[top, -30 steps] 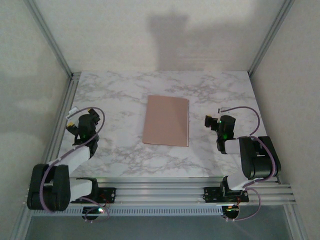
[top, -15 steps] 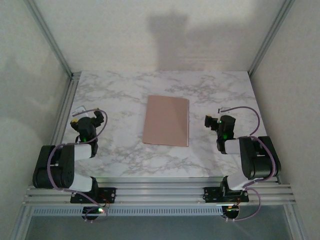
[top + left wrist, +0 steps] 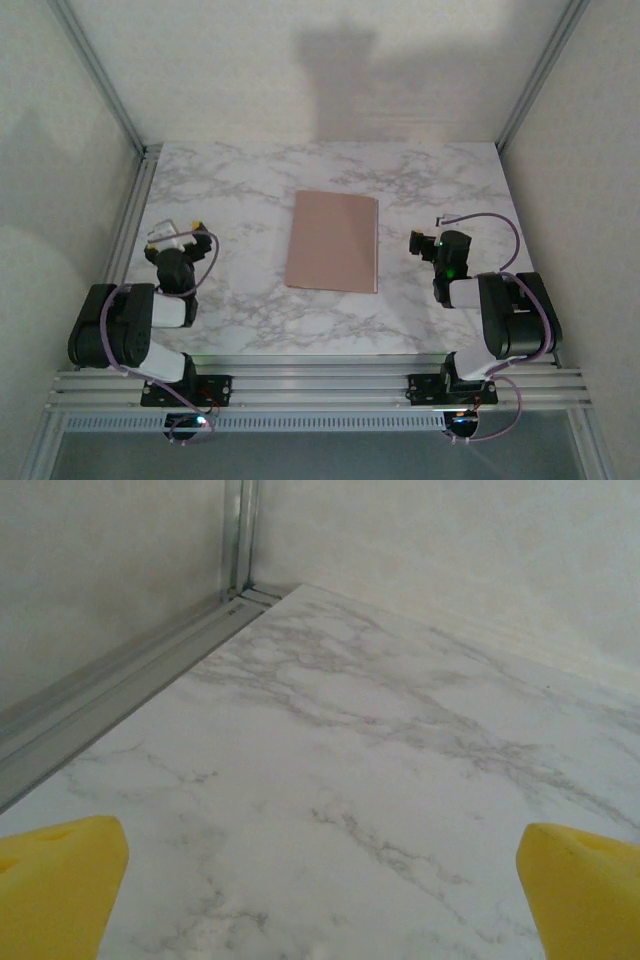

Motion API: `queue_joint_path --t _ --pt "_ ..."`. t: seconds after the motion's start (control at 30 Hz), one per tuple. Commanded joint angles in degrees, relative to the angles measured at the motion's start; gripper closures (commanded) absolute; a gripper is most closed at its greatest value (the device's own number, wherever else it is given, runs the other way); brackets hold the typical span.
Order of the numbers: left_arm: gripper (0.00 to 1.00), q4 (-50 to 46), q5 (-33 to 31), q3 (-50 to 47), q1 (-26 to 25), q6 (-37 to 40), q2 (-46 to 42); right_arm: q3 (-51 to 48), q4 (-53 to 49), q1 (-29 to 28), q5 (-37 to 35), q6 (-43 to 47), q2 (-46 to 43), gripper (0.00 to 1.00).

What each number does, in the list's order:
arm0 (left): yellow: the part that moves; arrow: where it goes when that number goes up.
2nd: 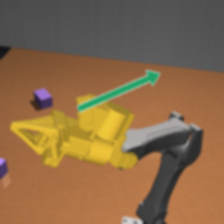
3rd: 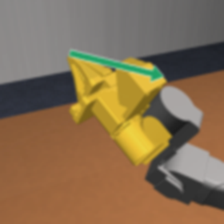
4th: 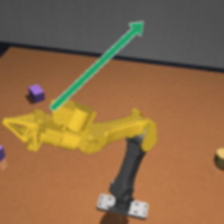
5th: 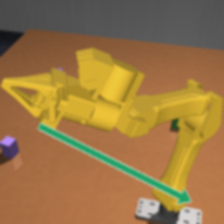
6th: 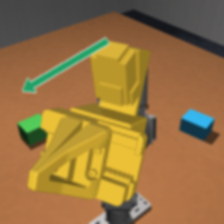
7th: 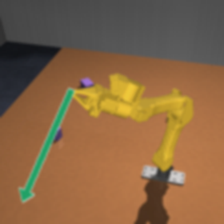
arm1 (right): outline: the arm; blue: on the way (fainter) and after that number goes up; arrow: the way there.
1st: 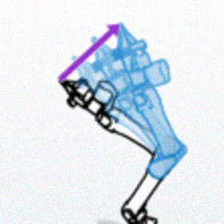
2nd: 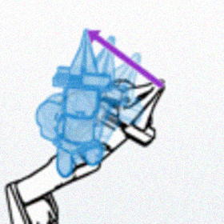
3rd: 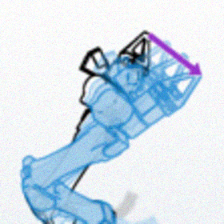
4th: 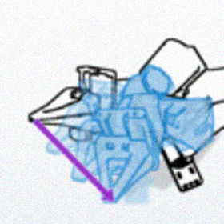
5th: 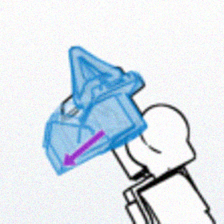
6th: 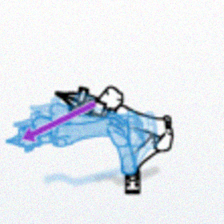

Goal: Put the files into the folder

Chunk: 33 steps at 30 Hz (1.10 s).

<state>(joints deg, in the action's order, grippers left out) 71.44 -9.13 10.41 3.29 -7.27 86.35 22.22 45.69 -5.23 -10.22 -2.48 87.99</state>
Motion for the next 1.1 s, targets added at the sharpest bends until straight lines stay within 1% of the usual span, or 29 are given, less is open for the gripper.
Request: queue_joint_path --t 0.0,0.03,0.1,0.13,0.17,0.2,1.07 --pt "0.01 9.34 -3.31 -0.98 -1.08 0.96 1.77 0.11 1.87 0.27 0.36 0.63 0.0 0.01" --pt "0.0 6.2 -3.79 0.37 -1.49 1.11 1.33 0.11 1.96 0.24 0.34 0.64 0.02 0.01" --pt "0.0 6.83 -4.06 0.38 -1.62 1.25 1.69 0.11 1.9 0.19 0.33 0.64 0.05 0.01" --pt "0.01 5.26 -3.89 0.69 -1.62 1.08 1.36 0.14 1.9 0.29 0.35 0.63 0.07 0.01" --pt "0.01 6.42 -4.01 0.5 -1.57 1.2 1.7 0.13 1.88 0.23 0.29 0.63 0.0 0.01" --pt "0.01 5.38 -3.89 0.73 -1.6 1.04 1.39 0.11 1.9 0.27 0.37 0.64 0.05 0.01" --pt "0.01 5.55 -4.41 0.89 -1.88 1.41 1.63 0.15 1.82 0.45 0.71 0.55 0.0 0.01"
